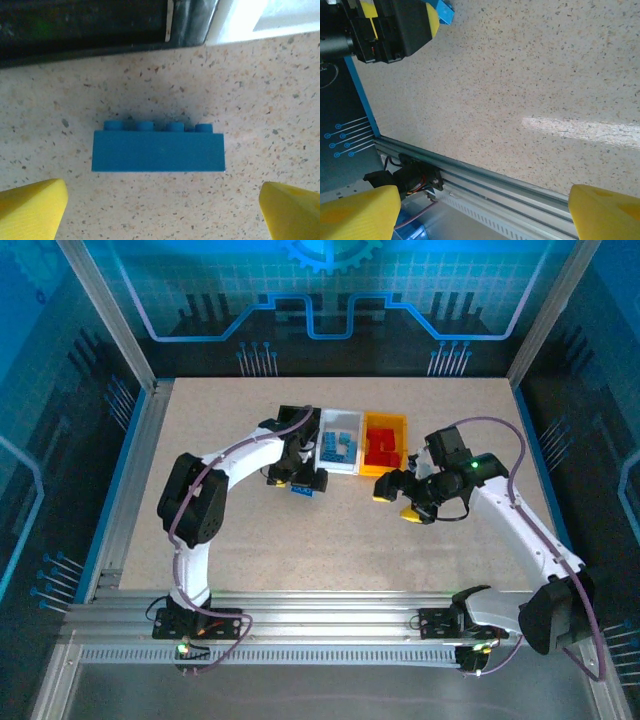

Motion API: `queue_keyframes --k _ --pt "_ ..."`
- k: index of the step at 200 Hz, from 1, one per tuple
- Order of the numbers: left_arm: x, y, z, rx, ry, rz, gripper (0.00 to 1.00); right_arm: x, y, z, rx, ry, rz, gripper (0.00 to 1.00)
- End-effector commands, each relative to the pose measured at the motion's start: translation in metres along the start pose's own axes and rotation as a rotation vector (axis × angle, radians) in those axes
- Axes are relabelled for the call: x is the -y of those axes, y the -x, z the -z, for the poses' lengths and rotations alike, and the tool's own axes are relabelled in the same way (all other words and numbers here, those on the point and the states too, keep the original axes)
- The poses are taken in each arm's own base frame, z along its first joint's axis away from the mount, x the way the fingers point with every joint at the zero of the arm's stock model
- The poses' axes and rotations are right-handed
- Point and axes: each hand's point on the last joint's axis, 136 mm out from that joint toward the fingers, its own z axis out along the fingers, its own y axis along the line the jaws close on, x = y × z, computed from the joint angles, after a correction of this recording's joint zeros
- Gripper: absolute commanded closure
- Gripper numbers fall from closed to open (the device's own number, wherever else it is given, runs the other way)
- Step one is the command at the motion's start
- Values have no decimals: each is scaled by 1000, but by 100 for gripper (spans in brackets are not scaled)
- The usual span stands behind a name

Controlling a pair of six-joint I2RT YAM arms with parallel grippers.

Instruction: Sort the legos into containers by color

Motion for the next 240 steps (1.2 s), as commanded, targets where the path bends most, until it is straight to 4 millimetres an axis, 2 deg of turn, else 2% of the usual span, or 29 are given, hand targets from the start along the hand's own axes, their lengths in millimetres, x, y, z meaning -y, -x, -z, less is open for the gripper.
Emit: queue_keyframes --k 1,38,113,180,240 --pt "-3 10 -6 12 30 -15 2 -8 -4 7 -6 16 8 11" --pt "-2 16 -15 9 31 -10 5 -10 0 7 1 15 0 10" --pt "0 22 -26 -7 33 -11 14 -12 11 -4 -21 11 -16 9" --pt "-2 7 -30 -36 21 14 16 -20 20 -18 -50 9 -16 7" --pt "-7 -6 -35 -51 25 27 28 -27 21 -26 -63 -8 7 7"
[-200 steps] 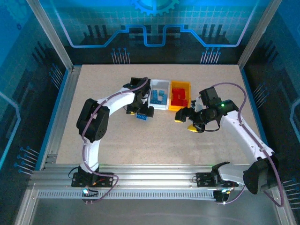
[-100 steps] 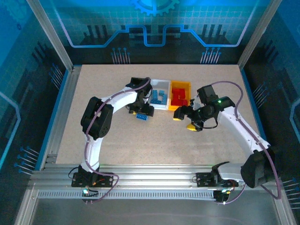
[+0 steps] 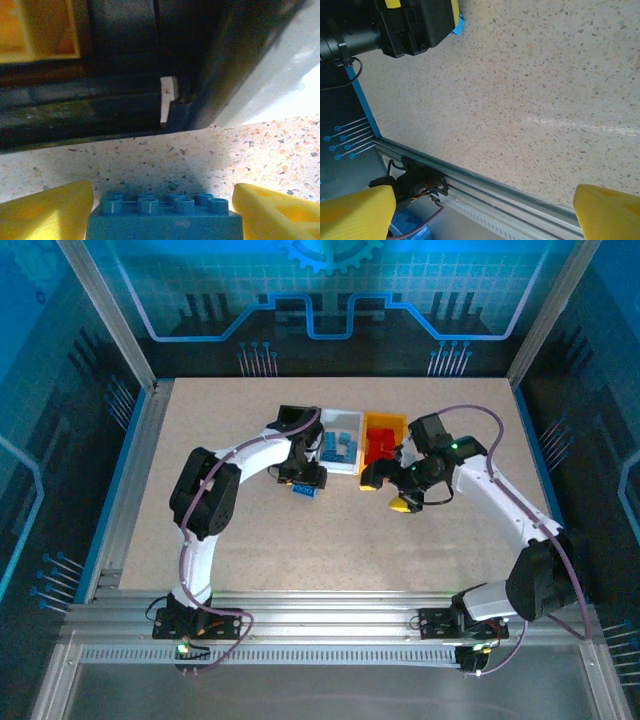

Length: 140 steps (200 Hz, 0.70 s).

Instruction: Sort the legos into containers by color

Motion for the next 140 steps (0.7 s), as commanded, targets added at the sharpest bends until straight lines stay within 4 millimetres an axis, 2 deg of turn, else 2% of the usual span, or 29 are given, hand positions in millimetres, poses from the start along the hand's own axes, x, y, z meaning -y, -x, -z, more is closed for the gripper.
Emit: queue_keyframes --k 1,45,79,140 --pt "-7 -25 -4 -78 17 24 28 -10 -2 0 -9 6 8 7" --pt "-10 -32 -1 -85 19 26 32 -10 -5 -2 -5 -3 10 7" --pt "-5 -32 12 -72 -45 65 33 -11 -6 -4 0 -6 14 6" --pt "10 -22 59 -10 -413 382 33 -6 -8 -7 13 -18 9 6"
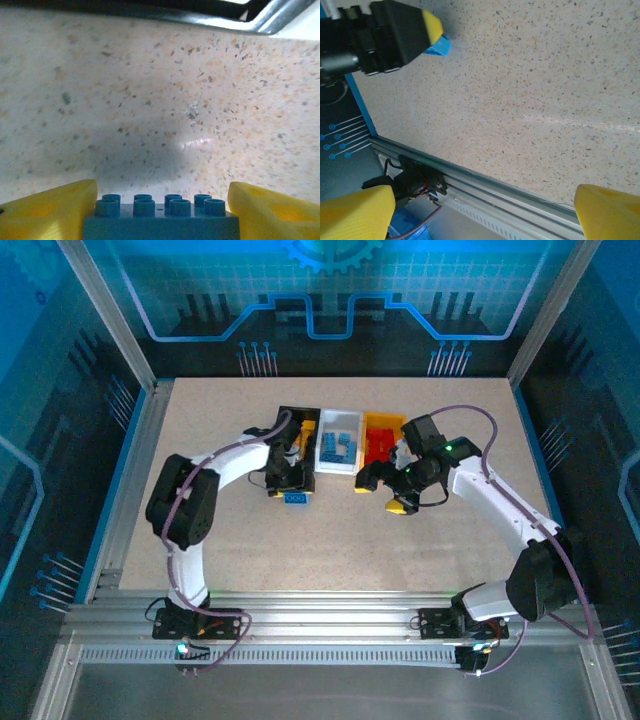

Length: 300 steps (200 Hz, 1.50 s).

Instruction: Sort the legos into containers by color

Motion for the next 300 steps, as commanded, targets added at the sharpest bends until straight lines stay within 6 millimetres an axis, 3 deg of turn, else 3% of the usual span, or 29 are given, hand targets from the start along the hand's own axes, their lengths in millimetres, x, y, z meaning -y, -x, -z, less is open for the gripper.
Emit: queue_keyframes --k 1,34,86,145,188,225,300 --pt "31 2 31 22 -237 140 33 -1 -3 -1 13 -2 5 6" --pt "58 -1 52 20 -432 272 33 -4 -2 -3 30 9 14 6" --pt "87 7 66 -7 -742 584 32 -32 3 -6 91 10 207 9" --pt "118 29 100 -17 -883 657 32 -63 21 -14 149 52 350 15" --pt "130 57 93 -13 -866 652 32 -80 28 -4 158 55 379 16" --pt "144 91 86 -12 -882 667 32 -79 31 2 164 47 366 16" --pt "151 139 47 -26 -868 760 31 -73 47 20 168 92 321 14"
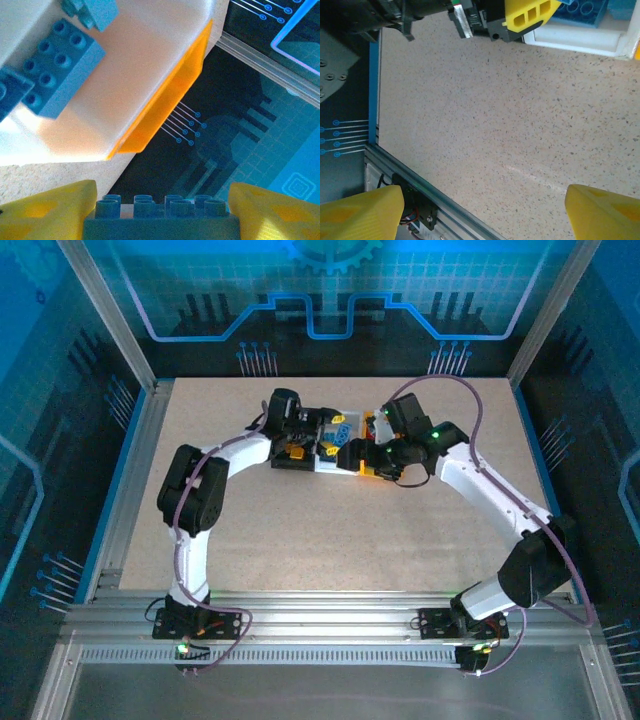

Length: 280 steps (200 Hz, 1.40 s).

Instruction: Sort the legos into containers by color

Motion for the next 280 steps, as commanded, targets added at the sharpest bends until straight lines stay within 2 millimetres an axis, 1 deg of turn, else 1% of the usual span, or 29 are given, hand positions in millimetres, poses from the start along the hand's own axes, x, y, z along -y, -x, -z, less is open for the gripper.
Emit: queue_keyframes --k 1,5,7,22,59,110,162,186,204,216,224,280 --pt "13 7 -11 0 -13 22 32 -1 8 10 -2 30 -3 14" --pt "11 9 -13 2 -9 28 31 1 9 10 -4 32 -8 14" --pt "14 9 -14 1 -13 24 31 1 9 10 -4 34 -10 14" --pt "15 15 -21 2 -12 34 31 7 12 11 -8 38 -26 14" --pt "7 29 -32 10 8 62 31 21 18 9 -14 42 -56 14" --pt "5 37 -41 20 16 72 28 33 22 4 -30 44 -83 14" --pt "9 37 -40 30 12 67 25 37 24 2 -41 47 -88 14" --pt "12 37 -39 34 6 63 22 37 22 2 -42 46 -88 14" --pt "13 36 -37 38 6 61 15 38 20 3 -43 45 -90 13" --pt "15 35 -36 41 4 59 8 39 18 4 -40 43 -91 13" --pt "15 34 -35 41 6 57 1 39 17 5 -37 41 -91 13" --pt "26 25 -25 52 -8 27 1 38 10 13 -25 41 -89 12"
